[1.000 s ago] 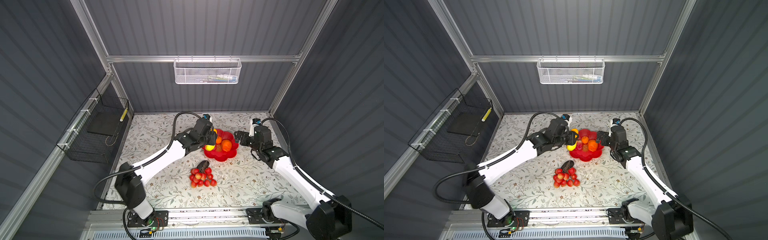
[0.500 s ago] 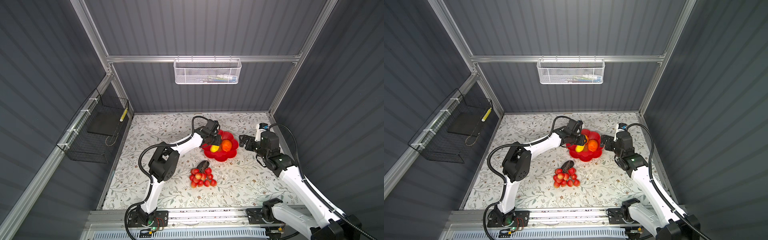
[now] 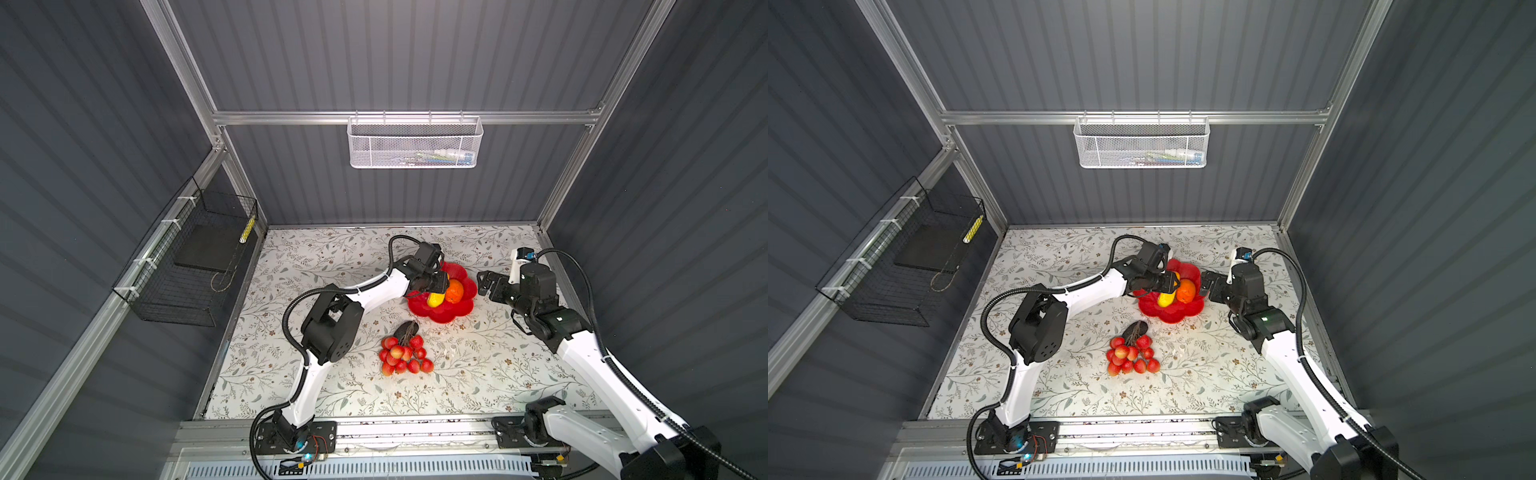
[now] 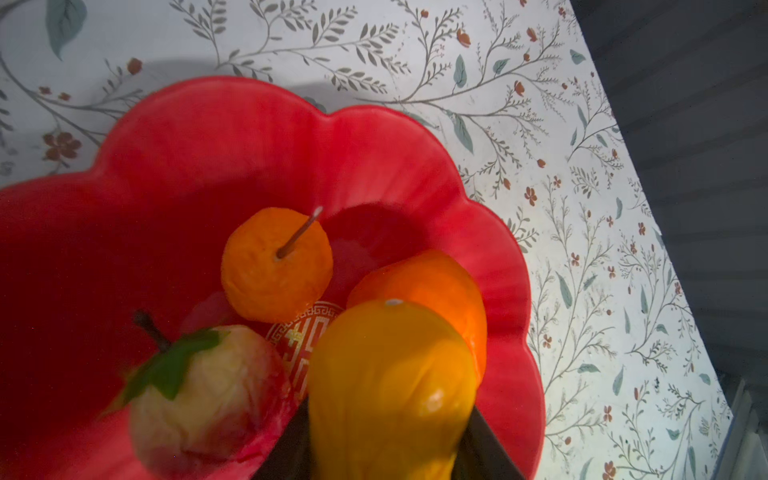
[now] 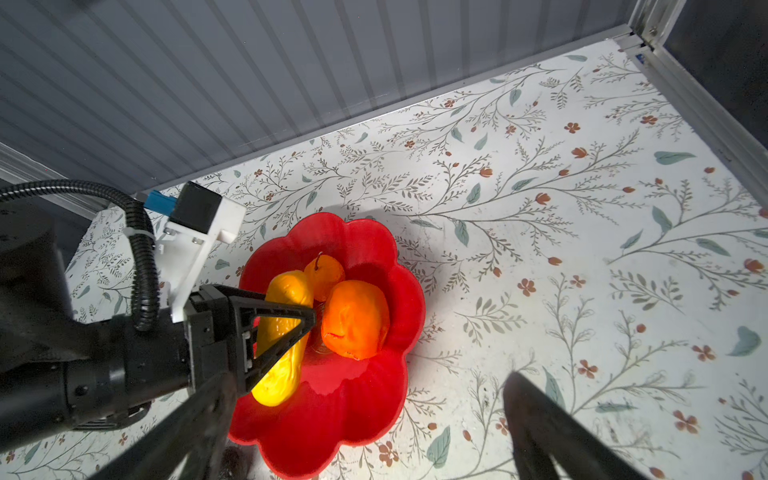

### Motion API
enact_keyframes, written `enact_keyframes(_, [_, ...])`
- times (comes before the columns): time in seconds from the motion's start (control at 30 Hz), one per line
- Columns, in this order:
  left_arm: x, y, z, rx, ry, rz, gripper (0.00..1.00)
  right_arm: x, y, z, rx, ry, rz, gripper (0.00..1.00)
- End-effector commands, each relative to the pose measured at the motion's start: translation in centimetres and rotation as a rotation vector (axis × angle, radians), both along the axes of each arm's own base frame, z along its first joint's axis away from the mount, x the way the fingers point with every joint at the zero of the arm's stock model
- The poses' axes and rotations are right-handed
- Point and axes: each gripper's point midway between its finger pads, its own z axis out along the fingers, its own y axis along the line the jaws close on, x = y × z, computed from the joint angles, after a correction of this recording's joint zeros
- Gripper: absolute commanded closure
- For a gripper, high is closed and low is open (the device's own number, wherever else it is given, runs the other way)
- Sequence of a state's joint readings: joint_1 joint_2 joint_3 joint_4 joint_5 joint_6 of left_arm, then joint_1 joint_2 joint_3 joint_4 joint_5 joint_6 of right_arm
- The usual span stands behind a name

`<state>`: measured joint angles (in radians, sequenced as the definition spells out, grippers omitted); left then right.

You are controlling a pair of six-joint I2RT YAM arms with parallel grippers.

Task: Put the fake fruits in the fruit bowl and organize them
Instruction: 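Lift the yellow fruit into the red bowl and release it with the left gripper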

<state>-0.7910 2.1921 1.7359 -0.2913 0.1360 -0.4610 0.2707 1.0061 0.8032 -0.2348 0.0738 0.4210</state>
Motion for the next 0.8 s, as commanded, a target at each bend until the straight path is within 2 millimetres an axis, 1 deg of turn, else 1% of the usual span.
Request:
enact_keyframes(0.0, [-0.8, 0.3, -1.9, 0.033, 0.044, 0.021, 0.53, -0.2, -0.1, -0.5, 0.003, 0.014, 0.0, 0.01])
enact_keyframes(0.03, [-0.8, 0.4, -2.0, 0.034, 0.045, 0.025, 0.49, -0.2, -0.1, -0.5, 0.003, 0.013, -0.001, 0.01])
enact_keyframes(0.1, [-0.7, 0.4, -1.9, 0.03, 0.042, 0.031, 0.39, -0.1, -0.2, -0.5, 0.0, 0.011, -0.002, 0.01])
enact_keyframes(0.17, [-0.7, 0.4, -1.7, 0.028, 0.039, 0.031, 0.33, -0.1, -0.2, -0.4, -0.002, 0.009, -0.003, 0.01])
enact_keyframes(0.23, [-0.7, 0.4, -1.0, 0.023, 0.033, 0.032, 0.28, -0.1, -0.3, -0.2, 0.0, 0.005, -0.003, 0.01])
enact_keyframes(0.33, [-0.3, 0.7, 1.0, 0.015, -0.002, 0.047, 0.24, 0.0, -0.3, 0.2, -0.005, -0.001, 0.0, 0.01])
enact_keyframes(0.37, [0.0, 0.9, 2.2, 0.009, -0.029, 0.054, 0.23, 0.0, -0.3, 0.3, -0.011, -0.002, -0.001, 0.01])
enact_keyframes(0.43, [0.6, 1.3, 5.5, -0.009, -0.108, 0.073, 0.2, 0.0, -0.5, 0.5, -0.019, -0.008, -0.005, 0.01])
enact_keyframes(0.53, [1.7, 2.9, 11.5, -0.025, -0.262, 0.129, 0.11, 0.1, -0.3, 0.6, -0.02, -0.007, 0.005, 0.01])
enact_keyframes(0.57, [1.9, 3.8, 13.8, -0.033, -0.321, 0.156, 0.07, 0.2, -0.2, 0.6, -0.016, -0.004, 0.011, 0.01])
enact_keyframes(0.6, [2.1, 4.9, 15.9, -0.037, -0.383, 0.191, 0.03, 0.3, 0.1, 0.5, -0.008, 0.002, 0.02, 0.01])
enact_keyframes(0.63, [2.1, 6.0, 17.4, -0.038, -0.432, 0.224, 0.01, 0.3, 0.3, 0.3, -0.003, 0.008, 0.031, 0.01])
enact_keyframes(0.7, [1.9, 8.9, 20.9, -0.048, -0.542, 0.312, 0.0, 0.3, 1.1, -0.2, 0.013, 0.027, 0.068, 0.01])
enact_keyframes(0.73, [1.7, 10.3, 21.7, -0.037, -0.578, 0.351, 0.0, 0.3, 1.5, -0.3, 0.021, 0.033, 0.086, 0.01])
enact_keyframes(0.77, [1.3, 12.2, 22.6, -0.023, -0.617, 0.406, 0.0, 0.3, 2.0, -0.5, 0.031, 0.036, 0.109, 0.01])
